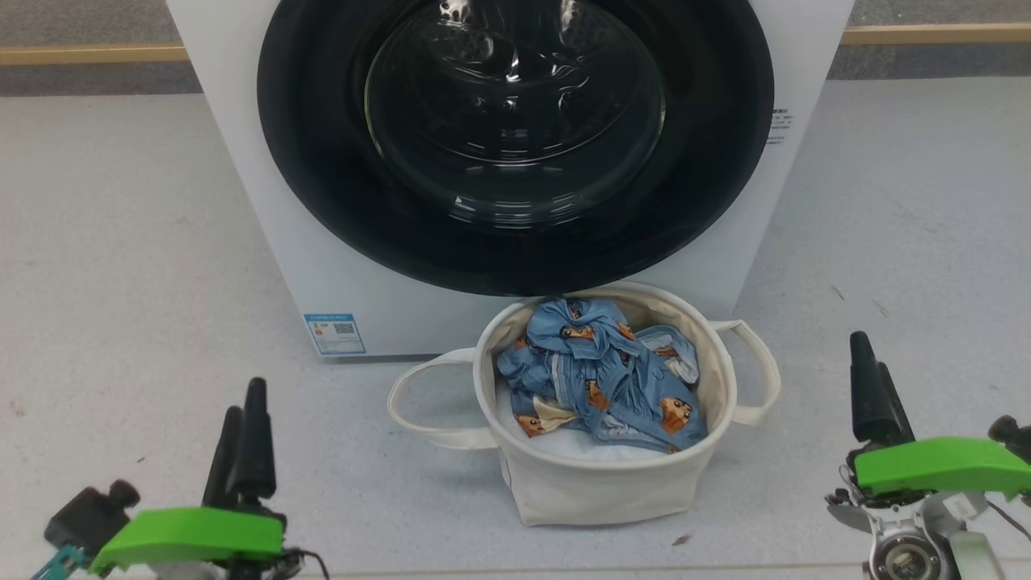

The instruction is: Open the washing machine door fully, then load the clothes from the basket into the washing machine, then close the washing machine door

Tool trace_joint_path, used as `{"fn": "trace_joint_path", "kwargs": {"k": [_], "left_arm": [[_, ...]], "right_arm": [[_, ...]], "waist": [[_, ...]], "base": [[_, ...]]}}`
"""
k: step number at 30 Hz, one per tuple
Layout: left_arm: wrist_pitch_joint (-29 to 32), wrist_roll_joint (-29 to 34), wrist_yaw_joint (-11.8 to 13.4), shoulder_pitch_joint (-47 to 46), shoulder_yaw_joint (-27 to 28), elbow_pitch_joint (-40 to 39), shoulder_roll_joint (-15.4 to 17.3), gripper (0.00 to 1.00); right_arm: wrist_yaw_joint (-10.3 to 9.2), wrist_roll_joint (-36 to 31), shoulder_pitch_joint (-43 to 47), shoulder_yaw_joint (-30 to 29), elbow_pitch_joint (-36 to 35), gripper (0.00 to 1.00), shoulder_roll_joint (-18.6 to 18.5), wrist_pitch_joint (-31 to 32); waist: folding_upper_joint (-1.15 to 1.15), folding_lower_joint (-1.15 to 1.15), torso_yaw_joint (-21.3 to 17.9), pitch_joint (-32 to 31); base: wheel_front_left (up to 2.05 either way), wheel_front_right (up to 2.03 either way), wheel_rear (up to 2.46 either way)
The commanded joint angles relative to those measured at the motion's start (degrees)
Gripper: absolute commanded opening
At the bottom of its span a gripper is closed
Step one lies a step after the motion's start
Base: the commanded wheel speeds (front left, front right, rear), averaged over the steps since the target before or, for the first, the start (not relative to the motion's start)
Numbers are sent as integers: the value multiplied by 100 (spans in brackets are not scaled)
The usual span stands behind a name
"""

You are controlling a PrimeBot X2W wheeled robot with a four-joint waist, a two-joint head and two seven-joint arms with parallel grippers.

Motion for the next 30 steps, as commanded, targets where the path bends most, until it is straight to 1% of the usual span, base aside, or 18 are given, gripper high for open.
{"fn": "trace_joint_path", "kwargs": {"k": [1,2,3,4,5,10,12,18,24,30], "left_arm": [[-72,433,7,-293,-19,-270,67,100],[-88,614,18,-293,-79,-270,83,100],[-88,614,18,-293,-79,-270,83,100],[-105,761,32,-292,-140,-262,92,100],[-139,1010,77,-295,-247,-229,115,100],[-222,1491,247,-316,-449,-102,181,100],[-272,1724,357,-347,-549,-99,221,100],[-373,2187,554,-399,-761,4,333,100],[-473,2672,877,-467,-901,167,430,100],[-574,3068,935,-535,-1206,400,484,100]], "right_arm": [[1,-309,-376,104,-270,100,-76,-87],[1,-417,-378,125,-265,100,-76,-104],[1,-417,-378,125,-265,100,-76,-104],[1,-517,-379,139,-253,100,-74,-121],[1,-683,-362,186,-171,100,-67,-154],[1,-1211,-390,362,87,100,-68,-238],[1,-1475,-414,435,153,100,-64,-288],[1,-2027,-486,600,219,100,-62,-389],[1,-2647,-503,765,160,100,-91,-490],[1,-3172,-500,756,198,100,-93,-591]], "waist": [[0,0,10,2],[0,0,16,2],[0,0,16,2],[0,0,21,1],[0,0,31,-3],[0,0,44,-16],[0,0,49,-16],[0,0,69,-14],[0,0,92,-17],[0,0,115,-32]], "base": [[0,0,0],[0,0,0],[0,0,0],[0,0,0],[0,0,0],[0,0,0],[0,0,0],[0,0,0],[0,0,0],[0,0,0]]}}
